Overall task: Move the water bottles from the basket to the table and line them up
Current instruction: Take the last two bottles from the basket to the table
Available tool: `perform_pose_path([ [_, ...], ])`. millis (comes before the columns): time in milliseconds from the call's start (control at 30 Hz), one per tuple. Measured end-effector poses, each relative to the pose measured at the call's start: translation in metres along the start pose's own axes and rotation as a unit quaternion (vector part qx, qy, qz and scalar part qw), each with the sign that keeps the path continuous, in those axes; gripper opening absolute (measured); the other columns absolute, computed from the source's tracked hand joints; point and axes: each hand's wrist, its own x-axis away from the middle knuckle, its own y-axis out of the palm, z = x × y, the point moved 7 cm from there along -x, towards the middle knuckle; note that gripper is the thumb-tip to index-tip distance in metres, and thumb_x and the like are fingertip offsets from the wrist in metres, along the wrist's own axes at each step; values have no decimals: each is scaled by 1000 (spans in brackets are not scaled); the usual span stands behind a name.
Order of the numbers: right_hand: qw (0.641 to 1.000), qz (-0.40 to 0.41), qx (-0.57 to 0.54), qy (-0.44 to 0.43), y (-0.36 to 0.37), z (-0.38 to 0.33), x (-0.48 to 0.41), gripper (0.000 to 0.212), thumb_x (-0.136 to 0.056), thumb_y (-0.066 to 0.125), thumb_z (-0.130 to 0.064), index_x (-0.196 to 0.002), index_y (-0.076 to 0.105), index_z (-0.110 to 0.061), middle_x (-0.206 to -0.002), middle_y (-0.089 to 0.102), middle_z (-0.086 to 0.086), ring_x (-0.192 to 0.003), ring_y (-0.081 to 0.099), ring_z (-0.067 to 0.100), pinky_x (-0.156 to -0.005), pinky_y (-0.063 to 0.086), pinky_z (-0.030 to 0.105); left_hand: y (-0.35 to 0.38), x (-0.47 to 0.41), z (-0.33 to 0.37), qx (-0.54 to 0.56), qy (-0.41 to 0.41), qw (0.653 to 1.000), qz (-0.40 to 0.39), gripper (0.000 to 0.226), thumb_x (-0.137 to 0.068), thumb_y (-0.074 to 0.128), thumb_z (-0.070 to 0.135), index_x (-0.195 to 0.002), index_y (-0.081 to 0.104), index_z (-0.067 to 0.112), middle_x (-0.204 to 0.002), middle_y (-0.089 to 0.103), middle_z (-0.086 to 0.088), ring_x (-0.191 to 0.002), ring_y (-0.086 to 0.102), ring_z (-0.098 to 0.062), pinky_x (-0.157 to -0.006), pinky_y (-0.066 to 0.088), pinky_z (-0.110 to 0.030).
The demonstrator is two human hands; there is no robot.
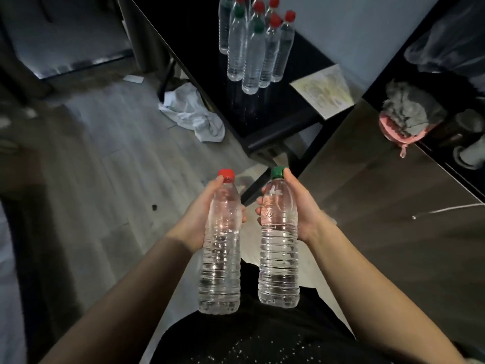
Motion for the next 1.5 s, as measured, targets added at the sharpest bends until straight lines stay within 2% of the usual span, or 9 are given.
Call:
perform_pose_path([
  [233, 1000, -2, -7, -1, 43, -79, -119, 58, -90, 49, -60, -73, 69, -8, -76, 65, 13, -64, 64, 27, -63, 53, 34, -37, -85, 118, -12, 24, 998, 56, 53, -77, 63, 52, -98, 60, 4, -75, 65, -16, -64, 63, -32, -58, 55, -35],
  [400, 999, -18, 25, 20, 79, -149, -188, 55, -81, 55, -62, -86, 62, -7, -82, 63, 15, -67, 63, 29, -61, 54, 35, -38, -135, 203, 12, 77, 997, 3, 33, -86, 52, 47, -79, 56, 16, -72, 53, -8, -63, 56, -22, -65, 51, -33],
  [567, 999, -15, 51, 0, 98, -200, -236, 54, -83, 54, -61, -86, 62, -7, -83, 63, 17, -70, 65, 31, -67, 53, 37, -37, -178, 254, 102, 60, 991, -64, 41, -58, 86, 40, -79, 57, 20, -63, 60, -3, -60, 63, -19, -68, 55, -33],
  [700, 999, 7, 49, -16, 104, -232, -258, 55, -90, 47, -60, -87, 62, -7, -80, 65, 15, -70, 65, 30, -67, 53, 39, -37, -211, 285, 135, 43, 986, -84, 47, -53, 90, 39, -76, 52, 23, -59, 57, 1, -56, 58, -15, -66, 51, -30],
  [900, 994, 30, 61, -86, 112, -281, -288, 54, -94, 40, -58, -92, 63, -10, -80, 67, 12, -71, 67, 28, -69, 54, 38, -26, -255, 340, 14, 52, 993, -104, 43, -72, 75, 51, -78, 56, 13, -63, 60, -3, -56, 59, -16, -64, 50, -31],
  [1067, 987, 68, 33, -141, 125, -312, -319, 54, -91, 42, -59, -103, 65, -12, -84, 69, 11, -78, 69, 27, -72, 56, 38, -18, -285, 404, -158, 81, 983, -50, 49, -95, 42, 49, -79, 57, 5, -69, 58, -10, -59, 55, -21, -66, 48, -35],
  [1367, 939, 225, 14, -260, 160, -358, -376, 48, -76, 53, -57, -100, 68, -19, -90, 75, 7, -90, 71, 28, -71, 57, 35, -22, -372, 521, -324, 138, 932, -86, 40, -88, 58, 51, -91, 63, 11, -88, 64, -15, -79, 63, -31, -84, 54, -52],
  [1433, 918, 253, 42, -301, 169, -371, -384, 35, -81, 56, -57, -90, 71, -27, -93, 75, 5, -94, 70, 28, -78, 56, 35, -23, -388, 541, -363, 158, 914, -83, 29, -89, 61, 44, -94, 63, 16, -85, 67, -3, -79, 66, -21, -78, 58, -43],
  [1500, 898, 278, 82, -331, 180, -381, -388, 26, -86, 54, -51, -88, 71, -31, -91, 73, -7, -92, 68, 13, -83, 52, 25, -16, -396, 560, -424, 194, 880, -93, 13, -90, 63, 33, -94, 61, 21, -75, 65, 13, -71, 64, -4, -66, 52, -19],
])
